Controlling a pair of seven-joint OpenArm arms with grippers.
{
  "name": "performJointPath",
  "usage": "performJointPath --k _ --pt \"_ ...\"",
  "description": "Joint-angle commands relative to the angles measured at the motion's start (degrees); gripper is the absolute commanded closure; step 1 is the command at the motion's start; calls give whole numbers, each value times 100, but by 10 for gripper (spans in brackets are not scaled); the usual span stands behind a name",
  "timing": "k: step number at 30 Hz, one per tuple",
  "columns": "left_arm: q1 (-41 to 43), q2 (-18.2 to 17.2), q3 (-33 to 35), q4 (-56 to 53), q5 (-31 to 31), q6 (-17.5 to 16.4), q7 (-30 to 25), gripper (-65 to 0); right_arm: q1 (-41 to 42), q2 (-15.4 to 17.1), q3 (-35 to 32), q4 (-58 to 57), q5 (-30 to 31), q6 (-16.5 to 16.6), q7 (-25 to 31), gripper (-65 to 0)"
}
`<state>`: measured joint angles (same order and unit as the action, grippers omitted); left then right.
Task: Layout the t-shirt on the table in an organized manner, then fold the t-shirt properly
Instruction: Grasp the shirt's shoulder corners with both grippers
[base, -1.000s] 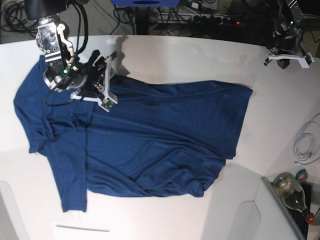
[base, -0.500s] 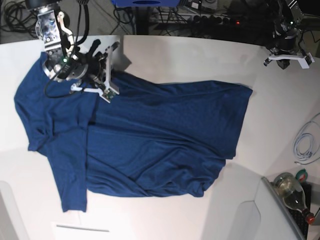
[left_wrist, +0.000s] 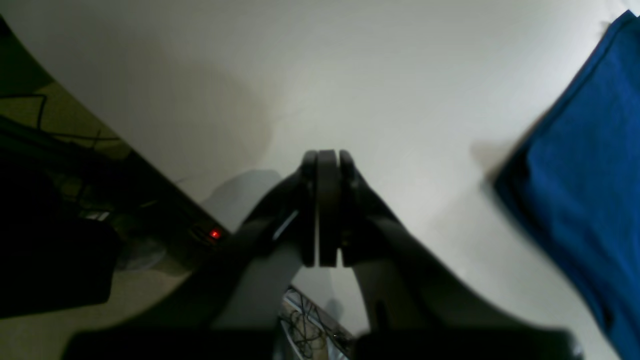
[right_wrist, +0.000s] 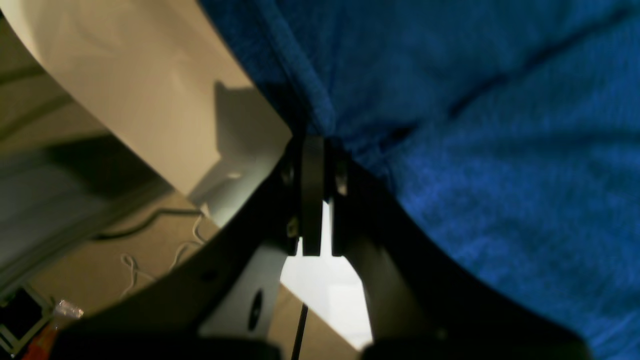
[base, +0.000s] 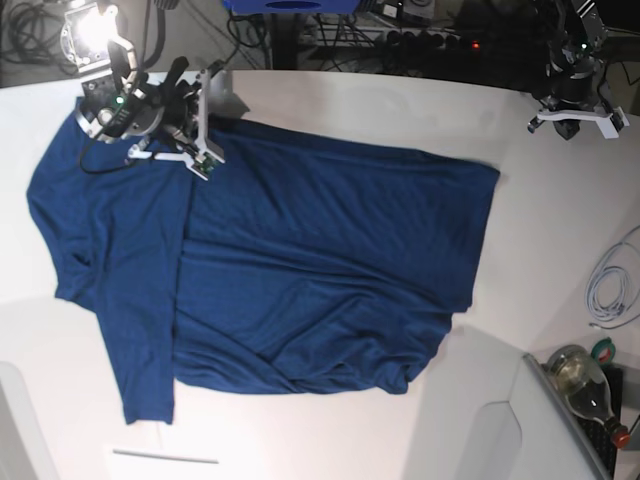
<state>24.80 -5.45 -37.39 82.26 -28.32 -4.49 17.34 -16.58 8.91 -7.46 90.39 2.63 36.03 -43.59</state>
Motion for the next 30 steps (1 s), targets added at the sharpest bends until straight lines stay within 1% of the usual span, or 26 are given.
performJointPath --k 1,4,8,10,12,14,15,18,19,21,23,24,26,27,28,30 --pt "13 -101 -28 77 -4 -4 -130 0 -8 10 4 108 75 50 65 -14" --pt "13 -74 -2 104 -12 -4 -121 0 -43 10 -5 108 75 50 65 -15" --pt "30 -92 464 113 -48 -4 -121 0 -52 -16 -5 91 75 50 65 -24" --pt "39 -74 631 113 -56 -4 -121 0 -52 -16 -5 108 75 50 3 -75" --pt "57 -13 710 157 -65 -4 -121 0 -52 -16 -5 117 75 50 -164 -153" --pt "83 198 710 491 -65 -12 -121 0 -61 -16 12 205 75 50 -208 -224" --pt "162 286 701 728 -65 -12 -121 0 -131 -16 48 302 75 50 -208 -239" --pt "215 435 763 1466 -65 -12 -121 0 -342 10 65 926 75 32 -208 -242" --pt "162 471 772 1572 -65 -12 -121 0 -342 10 65 1093 75 32 -225 -242" --pt "-190 488 1000 1554 -4 -4 -121 0 -254 2 21 1163 75 14 -234 -242" --pt "-568 427 1229 1185 32 14 -121 0 -8 -42 12 1023 75 6 -225 -225" --pt "-805 365 1405 913 137 23 -121 0 124 -148 4 856 84 6 -216 -188" --pt "-1262 251 1756 183 524 23 -148 0 423 -359 4 451 84 23 -225 -66" --pt "-1473 251 1870 -195 761 23 -156 0 537 -420 4 240 84 23 -225 -14" --pt "-1631 268 1932 -485 963 23 -165 0 607 -438 4 91 84 23 -216 0" --pt "-1877 286 1950 -969 1359 23 -183 0 651 -535 4 -111 84 23 -208 -11"
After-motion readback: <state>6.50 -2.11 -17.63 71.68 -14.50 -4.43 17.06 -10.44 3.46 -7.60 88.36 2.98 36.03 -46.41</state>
